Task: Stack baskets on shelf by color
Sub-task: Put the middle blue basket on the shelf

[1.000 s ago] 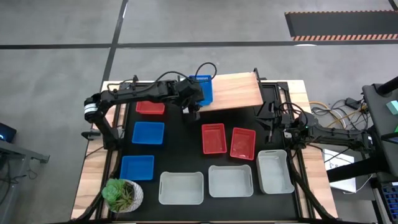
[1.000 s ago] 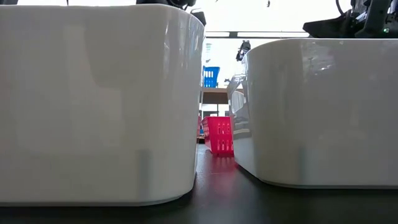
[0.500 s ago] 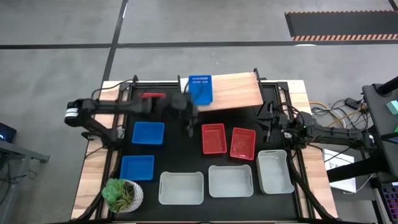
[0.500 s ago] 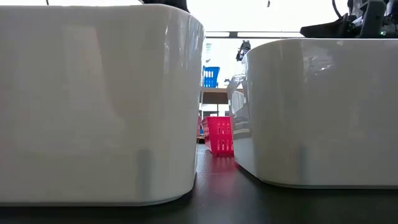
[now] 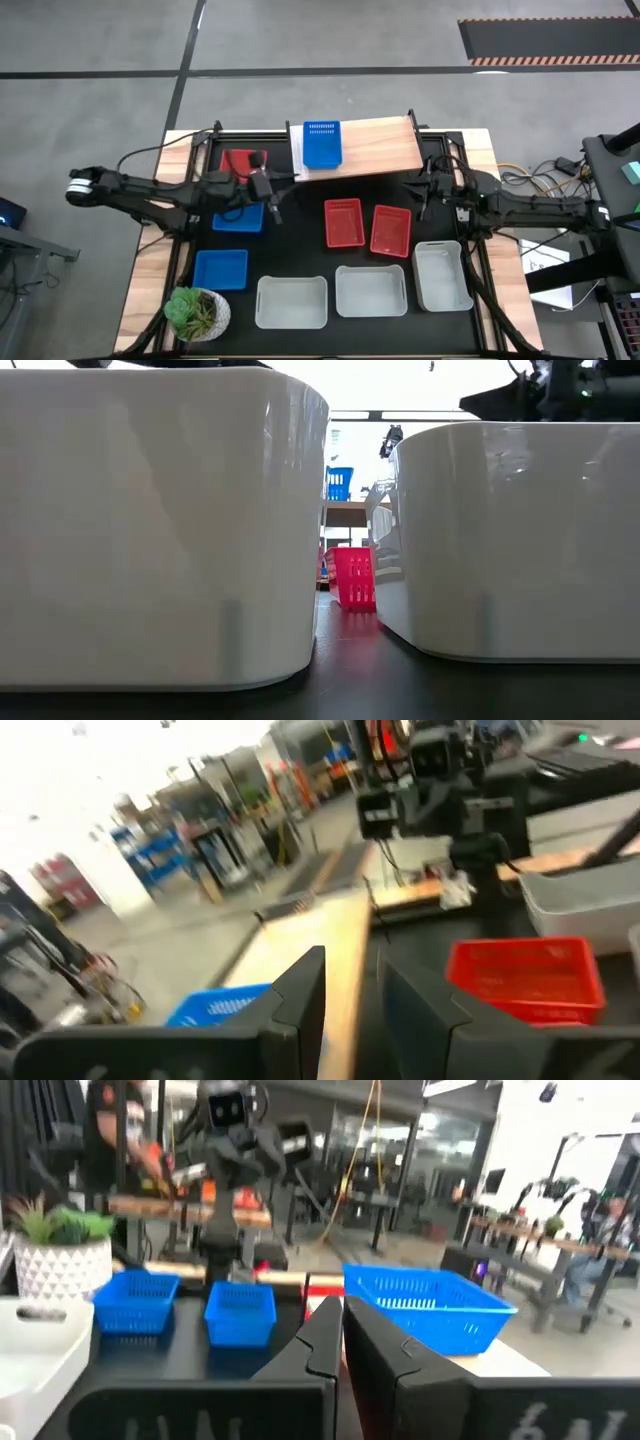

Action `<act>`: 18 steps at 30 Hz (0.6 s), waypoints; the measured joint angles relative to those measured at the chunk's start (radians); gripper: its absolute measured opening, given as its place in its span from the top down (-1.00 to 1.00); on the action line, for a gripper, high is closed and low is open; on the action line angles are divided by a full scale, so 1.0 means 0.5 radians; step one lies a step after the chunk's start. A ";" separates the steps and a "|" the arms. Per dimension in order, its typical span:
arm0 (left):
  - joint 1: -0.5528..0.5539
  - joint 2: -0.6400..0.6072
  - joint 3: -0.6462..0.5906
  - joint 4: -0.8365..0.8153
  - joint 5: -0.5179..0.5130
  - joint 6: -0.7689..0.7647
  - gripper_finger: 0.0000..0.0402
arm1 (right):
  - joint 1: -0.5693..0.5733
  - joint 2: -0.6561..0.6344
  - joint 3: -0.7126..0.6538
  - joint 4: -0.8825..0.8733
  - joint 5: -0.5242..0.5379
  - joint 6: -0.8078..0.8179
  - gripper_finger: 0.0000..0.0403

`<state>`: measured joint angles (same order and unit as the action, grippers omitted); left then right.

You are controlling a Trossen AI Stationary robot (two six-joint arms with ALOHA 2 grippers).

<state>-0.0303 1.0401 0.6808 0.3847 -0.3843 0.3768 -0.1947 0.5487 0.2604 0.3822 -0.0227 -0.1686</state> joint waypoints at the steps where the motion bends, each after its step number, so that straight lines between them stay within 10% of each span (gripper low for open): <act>1: 0.009 -0.036 -0.046 0.067 0.000 0.024 0.61 | 0.000 0.060 0.059 -0.050 0.001 -0.010 0.96; 11: 0.019 -0.288 -0.307 0.222 0.000 0.047 0.61 | -0.037 0.626 0.866 -0.821 0.516 -0.208 0.96; 18: 0.020 -0.315 -0.338 0.257 0.000 0.062 0.61 | -0.296 1.116 1.461 -1.421 0.496 -0.329 0.96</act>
<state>-0.0201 0.8825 0.5117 0.5132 -0.3841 0.4080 -0.3426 1.1068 0.9911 -0.3281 0.2252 -0.3330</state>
